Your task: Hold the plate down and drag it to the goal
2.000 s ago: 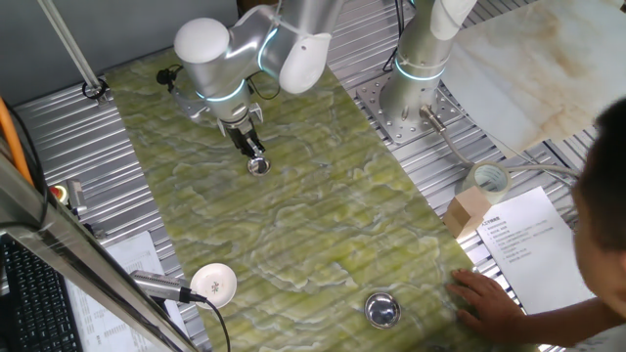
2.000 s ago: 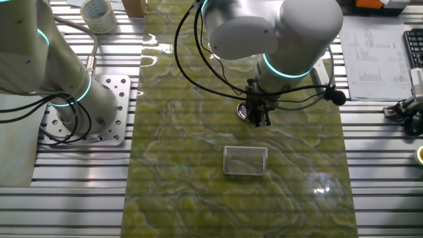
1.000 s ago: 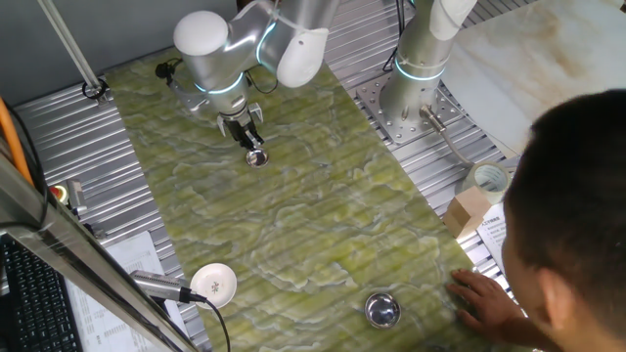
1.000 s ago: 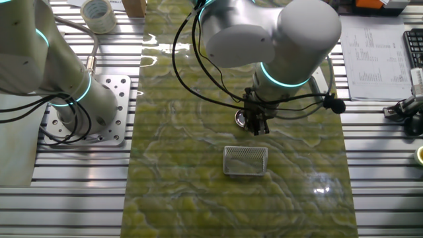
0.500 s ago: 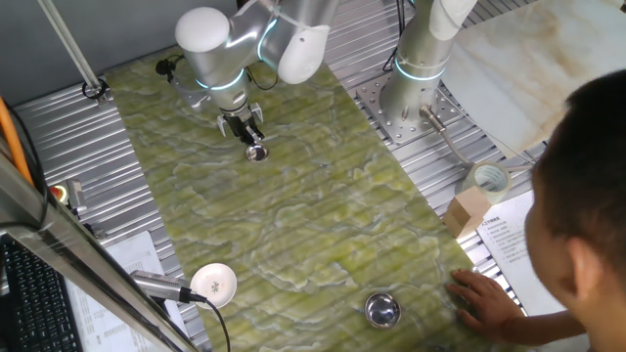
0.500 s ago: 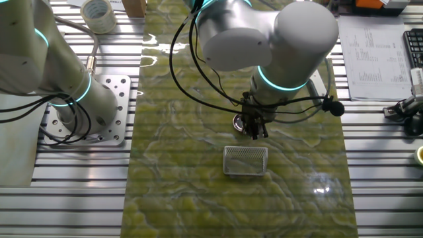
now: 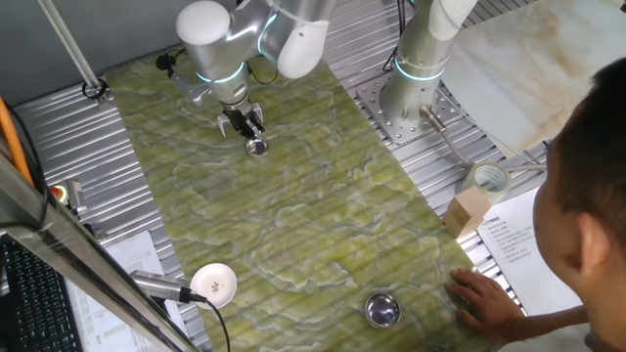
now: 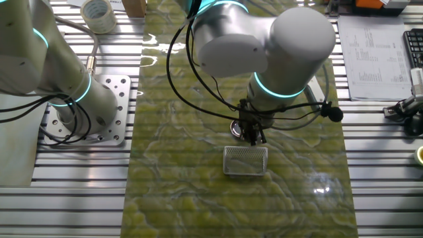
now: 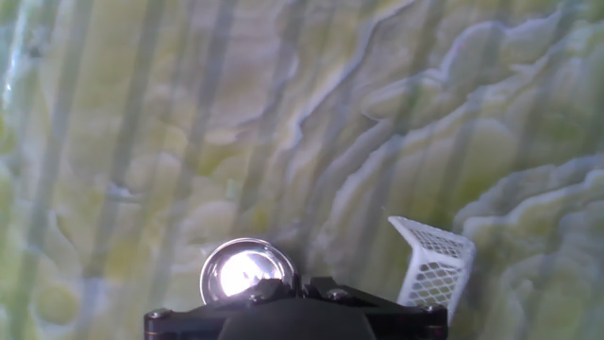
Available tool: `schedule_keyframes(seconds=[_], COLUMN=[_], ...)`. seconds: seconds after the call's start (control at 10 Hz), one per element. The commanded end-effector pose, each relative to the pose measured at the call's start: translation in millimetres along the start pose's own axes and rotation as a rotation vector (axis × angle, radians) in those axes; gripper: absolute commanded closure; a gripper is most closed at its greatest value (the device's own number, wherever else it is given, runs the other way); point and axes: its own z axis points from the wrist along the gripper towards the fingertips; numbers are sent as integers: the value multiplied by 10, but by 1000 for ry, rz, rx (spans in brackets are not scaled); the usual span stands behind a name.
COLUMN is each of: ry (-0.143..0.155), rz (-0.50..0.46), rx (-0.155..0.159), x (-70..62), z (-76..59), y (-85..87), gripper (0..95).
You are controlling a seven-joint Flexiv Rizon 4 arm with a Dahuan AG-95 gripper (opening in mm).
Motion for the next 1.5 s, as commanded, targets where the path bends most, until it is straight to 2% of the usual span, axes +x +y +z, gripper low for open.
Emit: schedule_keyframes(seconds=[0.1, 0.2, 0.4, 1.5], ry=[-4, -3, 3, 8], rz=[-10, -10, -14, -42], rx=[3, 3, 28, 74], x=[8, 8, 7, 44], z=[-4, -4, 4, -11], y=[-27, -28, -28, -112], gripper=[950, 950, 950, 950])
